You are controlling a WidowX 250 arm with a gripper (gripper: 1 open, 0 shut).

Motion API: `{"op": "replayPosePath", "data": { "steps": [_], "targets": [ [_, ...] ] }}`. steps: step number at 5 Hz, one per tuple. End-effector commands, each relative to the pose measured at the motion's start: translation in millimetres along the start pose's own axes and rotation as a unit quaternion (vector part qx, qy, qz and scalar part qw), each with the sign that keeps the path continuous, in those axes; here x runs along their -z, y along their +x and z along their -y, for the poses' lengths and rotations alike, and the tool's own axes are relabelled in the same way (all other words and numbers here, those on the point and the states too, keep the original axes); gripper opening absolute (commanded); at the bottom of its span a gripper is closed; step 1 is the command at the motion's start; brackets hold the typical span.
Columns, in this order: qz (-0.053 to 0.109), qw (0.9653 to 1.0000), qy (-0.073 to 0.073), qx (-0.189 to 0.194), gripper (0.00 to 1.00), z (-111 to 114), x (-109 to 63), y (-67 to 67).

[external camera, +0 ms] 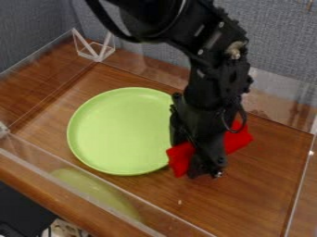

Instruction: Put the carrot on the green plate

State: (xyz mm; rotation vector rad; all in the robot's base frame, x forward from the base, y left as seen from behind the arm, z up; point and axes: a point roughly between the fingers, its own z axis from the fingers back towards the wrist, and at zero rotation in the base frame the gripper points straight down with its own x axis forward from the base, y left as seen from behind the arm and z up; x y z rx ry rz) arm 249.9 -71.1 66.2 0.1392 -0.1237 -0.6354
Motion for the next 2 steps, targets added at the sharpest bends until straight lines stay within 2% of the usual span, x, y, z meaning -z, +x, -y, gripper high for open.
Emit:
{"op": "replayPosePath", "data": {
  "steps": [1, 2],
  "targets": [
    [0.013, 0.998, 0.021, -0.058, 0.0, -23.8, -12.9, 2.8],
    [0.008, 0.9951, 0.028, -0.095, 0.0, -42.4, -7.7, -6.9]
  ]
}}
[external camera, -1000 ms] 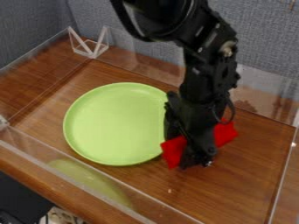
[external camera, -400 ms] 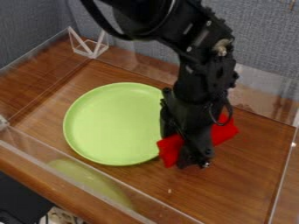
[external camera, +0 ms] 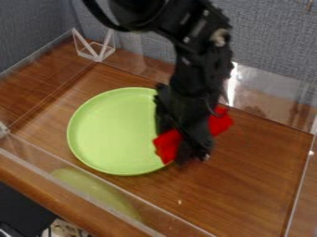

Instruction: Put the carrot on the green plate

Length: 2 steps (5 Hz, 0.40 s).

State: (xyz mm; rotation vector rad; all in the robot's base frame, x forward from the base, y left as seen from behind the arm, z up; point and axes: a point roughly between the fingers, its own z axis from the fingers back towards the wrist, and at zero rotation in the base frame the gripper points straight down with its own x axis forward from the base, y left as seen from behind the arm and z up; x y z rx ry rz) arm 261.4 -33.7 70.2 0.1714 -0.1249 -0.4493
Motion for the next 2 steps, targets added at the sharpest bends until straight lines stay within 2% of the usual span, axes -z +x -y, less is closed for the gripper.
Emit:
{"op": "replayPosePath", "data": {
  "steps": [1, 2],
  "targets": [
    [0.014, 0.999, 0.01, -0.041, 0.0, -26.8, 0.6, 3.4],
    [0.014, 0.9986, 0.002, -0.052, 0.0, -36.2, 14.9, 1.6]
  ]
}}
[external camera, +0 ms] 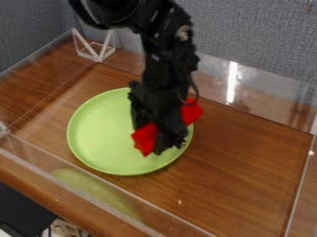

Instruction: Put the carrot on the green plate

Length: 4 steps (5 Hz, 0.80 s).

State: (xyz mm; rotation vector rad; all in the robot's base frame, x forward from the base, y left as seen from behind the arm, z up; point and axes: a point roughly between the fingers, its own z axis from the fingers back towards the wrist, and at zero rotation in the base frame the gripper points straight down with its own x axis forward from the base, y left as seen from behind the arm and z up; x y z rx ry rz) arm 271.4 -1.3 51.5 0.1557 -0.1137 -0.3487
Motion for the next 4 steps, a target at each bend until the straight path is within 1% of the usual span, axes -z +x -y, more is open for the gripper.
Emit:
{"op": "replayPosePath", "data": {
  "steps": [1, 2, 3, 4],
  "targets": [
    [0.023, 0.9997, -0.001, -0.002, 0.0, -16.6, 0.9, 4.2],
    [0.034, 0.9994, -0.009, 0.006, 0.0, -31.0, -5.6, 0.4],
    [0.051, 0.9985, -0.012, 0.013, 0.0, -38.2, -24.4, -0.8],
    [0.068, 0.9975, -0.013, 0.013, 0.0, -42.2, -44.7, -0.2]
  ]
}}
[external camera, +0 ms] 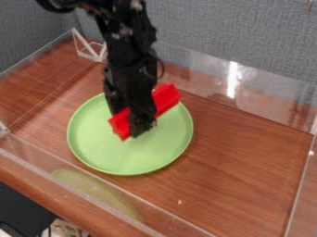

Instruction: Put the carrot on the green plate

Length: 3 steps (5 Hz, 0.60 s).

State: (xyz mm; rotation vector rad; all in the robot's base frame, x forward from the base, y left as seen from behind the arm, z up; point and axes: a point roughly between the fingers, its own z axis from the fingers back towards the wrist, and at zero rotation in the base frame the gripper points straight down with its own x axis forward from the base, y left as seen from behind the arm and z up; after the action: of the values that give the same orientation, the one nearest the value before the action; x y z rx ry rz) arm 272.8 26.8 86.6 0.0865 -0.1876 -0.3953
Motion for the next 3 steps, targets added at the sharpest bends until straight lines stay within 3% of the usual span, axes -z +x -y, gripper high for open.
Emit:
{"op": "replayPosePath", "data": {
  "steps": [1, 2, 3],
  "targets": [
    [0.024, 0.9988, 0.016, -0.039, 0.0, 9.5, -7.4, 7.3],
    [0.015, 0.9983, 0.012, -0.056, 0.0, 27.6, 12.9, 5.8],
    [0.011, 0.9973, 0.006, -0.073, 0.0, 23.4, 22.1, 7.5]
  ]
}}
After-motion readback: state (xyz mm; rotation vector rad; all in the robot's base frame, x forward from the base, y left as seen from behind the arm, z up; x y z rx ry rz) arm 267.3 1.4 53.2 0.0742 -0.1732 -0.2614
